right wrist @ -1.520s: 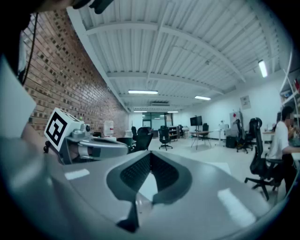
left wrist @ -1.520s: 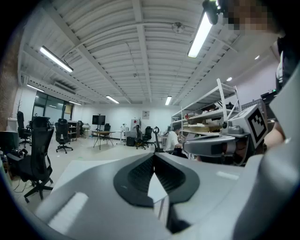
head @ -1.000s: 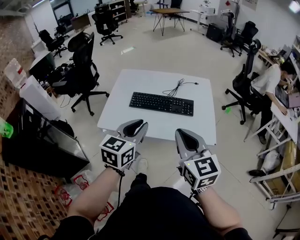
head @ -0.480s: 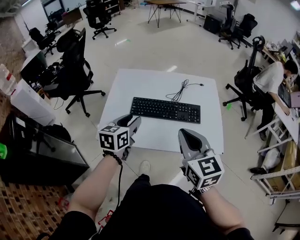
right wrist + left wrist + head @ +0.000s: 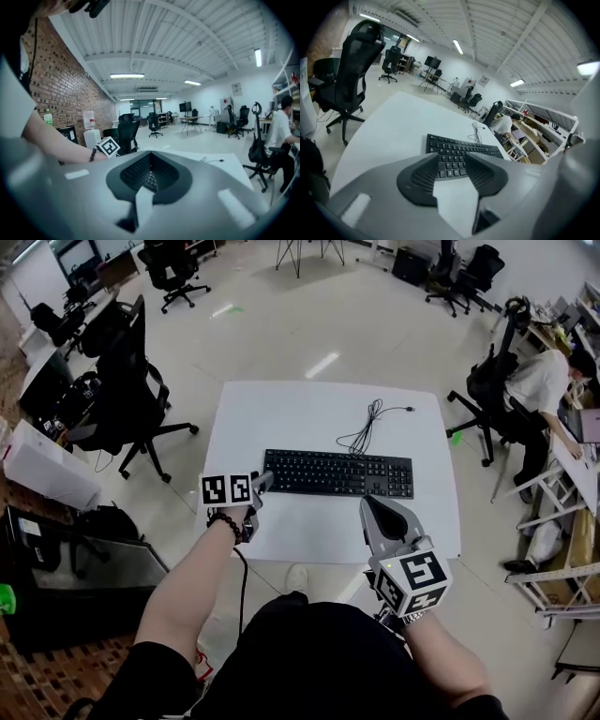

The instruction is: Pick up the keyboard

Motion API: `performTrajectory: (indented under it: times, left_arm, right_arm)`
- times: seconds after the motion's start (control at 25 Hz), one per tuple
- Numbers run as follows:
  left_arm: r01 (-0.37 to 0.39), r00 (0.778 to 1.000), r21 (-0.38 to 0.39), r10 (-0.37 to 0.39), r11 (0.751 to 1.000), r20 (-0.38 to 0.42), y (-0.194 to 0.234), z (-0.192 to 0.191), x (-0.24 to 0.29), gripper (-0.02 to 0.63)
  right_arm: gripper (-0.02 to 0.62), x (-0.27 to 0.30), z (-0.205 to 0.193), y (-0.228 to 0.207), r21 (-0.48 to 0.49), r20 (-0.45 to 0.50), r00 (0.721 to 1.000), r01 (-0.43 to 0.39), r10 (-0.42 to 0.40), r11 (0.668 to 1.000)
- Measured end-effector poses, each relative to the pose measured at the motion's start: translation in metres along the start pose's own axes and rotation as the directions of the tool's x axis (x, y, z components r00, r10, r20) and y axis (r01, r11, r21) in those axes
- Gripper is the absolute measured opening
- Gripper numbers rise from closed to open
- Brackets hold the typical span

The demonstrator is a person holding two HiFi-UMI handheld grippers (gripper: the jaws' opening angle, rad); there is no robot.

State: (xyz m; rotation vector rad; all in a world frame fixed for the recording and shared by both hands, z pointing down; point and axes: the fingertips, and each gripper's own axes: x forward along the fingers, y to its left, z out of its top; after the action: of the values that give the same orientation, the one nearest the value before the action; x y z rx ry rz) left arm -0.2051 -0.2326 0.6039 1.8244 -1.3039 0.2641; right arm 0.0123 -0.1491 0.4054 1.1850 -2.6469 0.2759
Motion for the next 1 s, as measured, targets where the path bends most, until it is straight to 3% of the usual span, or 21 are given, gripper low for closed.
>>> performTrajectory:
  times: [0.2,0.44,0.68,1.0]
  left_arm:
    - [0.032,0.993,-0.105,-0.044,0.994,-0.110,0.033,-0.005,0.040,0.158]
    - [0.042,0.977,-0.149,-0.071,0.988,-0.200,0.053,-0.018,0.064,0.158]
    - [0.071,0.971,-0.205,-0.115,0.976,-0.211,0.053,-0.021,0.069,0.132]
    - [0.076,0.972,-0.201,-0.118,0.977,-0.202,0.041,-0.015,0.048,0.100]
  right_arm:
    - [0.003,0.023,-0.001,-0.012,0.023,-0.018,0.999,0.036,-0.035,0.999]
    - [0.003,0.041,-0.005,-0.022,0.047,-0.036,0.997,0.072,-0.070,0.996]
    - [0.002,0.046,-0.007,-0.031,0.062,-0.044,0.995,0.094,-0.092,0.994]
    - [0.003,0.047,-0.009,-0.040,0.083,-0.050,0.994,0.101,-0.097,0.991]
